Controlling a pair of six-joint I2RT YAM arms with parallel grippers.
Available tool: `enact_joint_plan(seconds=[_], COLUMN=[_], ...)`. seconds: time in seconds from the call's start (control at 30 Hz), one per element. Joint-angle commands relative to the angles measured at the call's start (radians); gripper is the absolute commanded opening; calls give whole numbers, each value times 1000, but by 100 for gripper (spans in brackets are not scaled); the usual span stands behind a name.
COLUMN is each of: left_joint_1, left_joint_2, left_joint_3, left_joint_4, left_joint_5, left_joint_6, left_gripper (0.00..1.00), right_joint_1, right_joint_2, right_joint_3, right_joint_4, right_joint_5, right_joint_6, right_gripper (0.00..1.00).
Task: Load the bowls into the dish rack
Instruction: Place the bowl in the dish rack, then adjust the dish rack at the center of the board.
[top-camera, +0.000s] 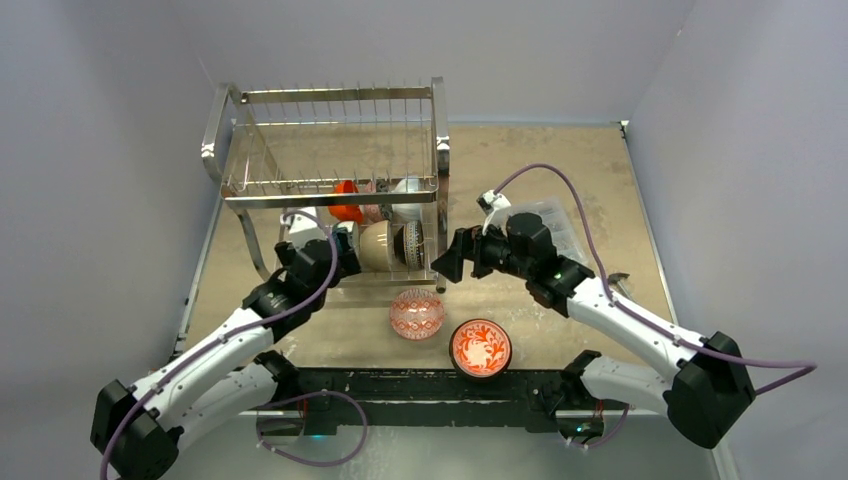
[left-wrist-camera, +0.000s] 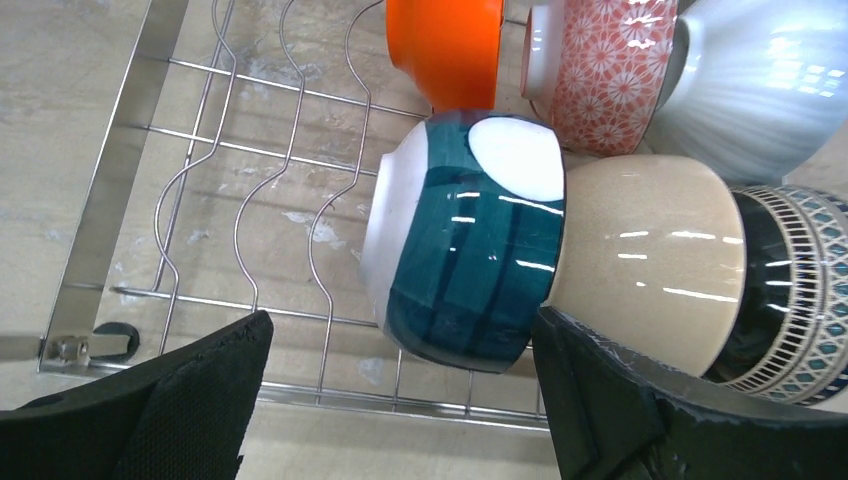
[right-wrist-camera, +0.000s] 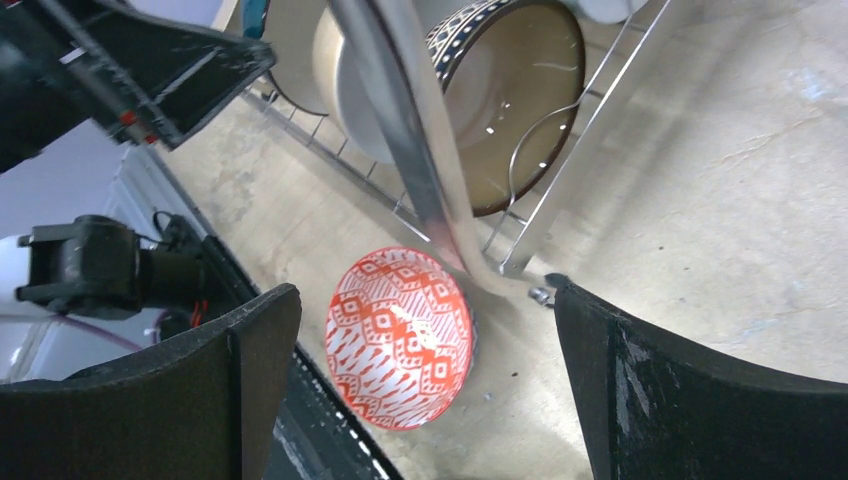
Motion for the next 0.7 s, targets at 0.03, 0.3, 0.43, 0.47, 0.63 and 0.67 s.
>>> enact_joint_plan(seconds=[0.03,0.3,0.43,0.47,0.63,0.67], left_joint_1=[2,3,2,2,2,2], left_joint_2=[-113,-252,-289,-289,-213,-189], left_joint_3=[62,56,65,70,69,64], left_joint_4=[-173,-378,-479,-506,-523,-499], left_joint_5=[-41,-62,-146,-172,-191,-162], left_joint_6=[-131,-285,-393,-426,-445,-422], left_gripper=[97,95,92,92,87,86], right_joint_1=[4,3,2,2,-25,-39], right_joint_2=[41,127,172,183,238,246], right_joint_3=[82,157,188,200,259,269], right_joint_4=[-36,3,46,48,56,58], right_joint_5=[117,70,61,72,125,118], right_joint_6=[-108,-173,-172,-174,-164,-156], right_gripper=[97,90,82,80,69,64])
